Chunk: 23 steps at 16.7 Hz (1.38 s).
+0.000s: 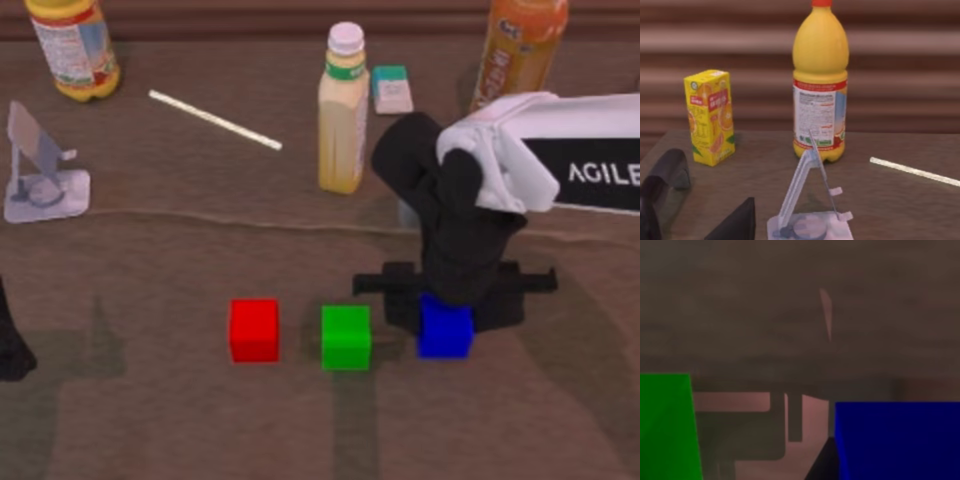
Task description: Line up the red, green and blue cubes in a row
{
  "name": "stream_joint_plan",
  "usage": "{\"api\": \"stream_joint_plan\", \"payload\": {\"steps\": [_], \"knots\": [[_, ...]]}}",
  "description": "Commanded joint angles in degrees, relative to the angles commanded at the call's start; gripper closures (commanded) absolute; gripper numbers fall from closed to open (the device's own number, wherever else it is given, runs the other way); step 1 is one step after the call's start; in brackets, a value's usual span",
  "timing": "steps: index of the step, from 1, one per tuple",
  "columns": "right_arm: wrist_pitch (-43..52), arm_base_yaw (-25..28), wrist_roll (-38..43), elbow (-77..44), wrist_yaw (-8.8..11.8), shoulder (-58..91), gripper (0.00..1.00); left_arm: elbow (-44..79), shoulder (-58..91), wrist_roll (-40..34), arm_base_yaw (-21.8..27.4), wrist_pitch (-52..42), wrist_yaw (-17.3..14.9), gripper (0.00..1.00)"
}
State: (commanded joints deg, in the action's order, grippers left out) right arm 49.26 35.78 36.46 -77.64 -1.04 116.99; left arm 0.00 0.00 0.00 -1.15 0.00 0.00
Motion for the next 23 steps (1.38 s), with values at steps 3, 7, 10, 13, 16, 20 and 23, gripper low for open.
{"api": "stream_joint_plan", "payload": {"steps": [3,7,10,13,16,20,23], "knots": [[0.0,0.0,0.0,0.0,0.0,0.0,0.25,0.0,0.0,0.0,0.0,0.0,0.0,0.00],[0.0,0.0,0.0,0.0,0.0,0.0,0.00,0.0,0.0,0.0,0.0,0.0,0.0,0.00],[0.0,0.0,0.0,0.0,0.0,0.0,0.00,0.0,0.0,0.0,0.0,0.0,0.0,0.00],[0.0,0.0,0.0,0.0,0.0,0.0,0.00,0.0,0.0,0.0,0.0,0.0,0.0,0.00],[0.2,-0.1,0.0,-0.2,0.0,-0.1,0.00,0.0,0.0,0.0,0.0,0.0,0.0,0.00],[6.4,0.4,0.0,-4.2,0.2,-2.0,0.00,0.0,0.0,0.0,0.0,0.0,0.0,0.00],[12.6,0.5,0.0,-8.0,0.1,-4.3,0.00,0.0,0.0,0.0,0.0,0.0,0.0,0.00]]}}
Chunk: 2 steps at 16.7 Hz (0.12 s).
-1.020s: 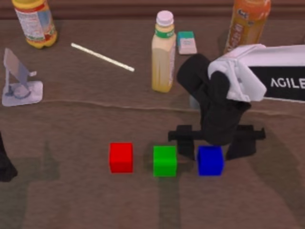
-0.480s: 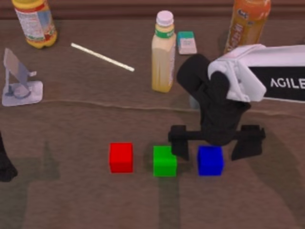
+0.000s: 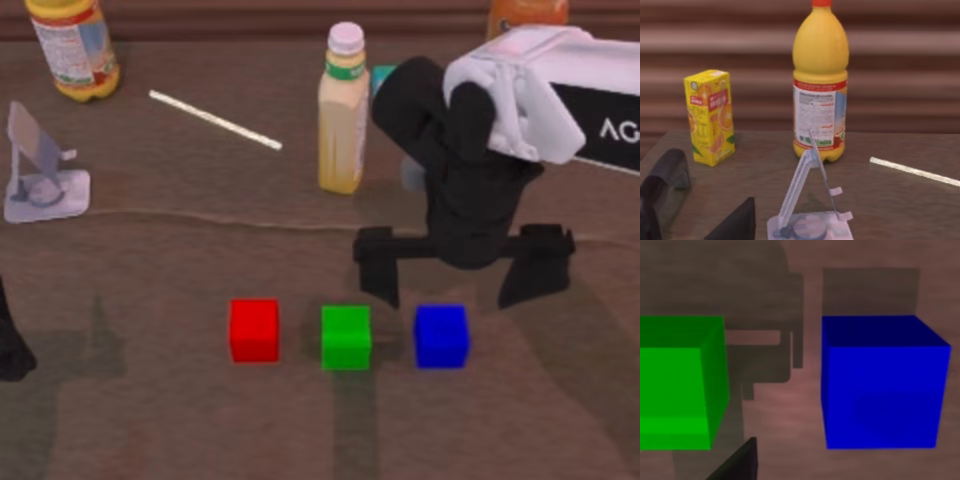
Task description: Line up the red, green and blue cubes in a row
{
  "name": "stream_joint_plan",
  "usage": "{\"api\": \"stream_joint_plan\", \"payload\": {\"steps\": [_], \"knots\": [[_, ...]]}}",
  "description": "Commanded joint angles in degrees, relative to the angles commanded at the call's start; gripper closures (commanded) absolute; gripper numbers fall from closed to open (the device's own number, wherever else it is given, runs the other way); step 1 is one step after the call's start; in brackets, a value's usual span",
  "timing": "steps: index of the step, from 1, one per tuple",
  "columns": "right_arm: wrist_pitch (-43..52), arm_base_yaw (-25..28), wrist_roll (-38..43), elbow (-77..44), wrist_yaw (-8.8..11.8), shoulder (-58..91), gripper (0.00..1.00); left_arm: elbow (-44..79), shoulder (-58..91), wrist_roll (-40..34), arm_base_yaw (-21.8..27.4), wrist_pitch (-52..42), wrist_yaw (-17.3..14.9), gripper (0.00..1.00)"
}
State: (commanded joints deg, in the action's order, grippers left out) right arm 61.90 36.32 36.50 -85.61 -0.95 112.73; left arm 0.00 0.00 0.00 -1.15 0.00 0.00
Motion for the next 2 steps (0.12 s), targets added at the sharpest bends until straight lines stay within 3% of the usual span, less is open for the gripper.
{"api": "stream_joint_plan", "payload": {"steps": [2], "knots": [[1.7,0.0,0.0,-1.2,-0.1,-0.9,0.00,0.0,0.0,0.0,0.0,0.0,0.0,0.00]]}}
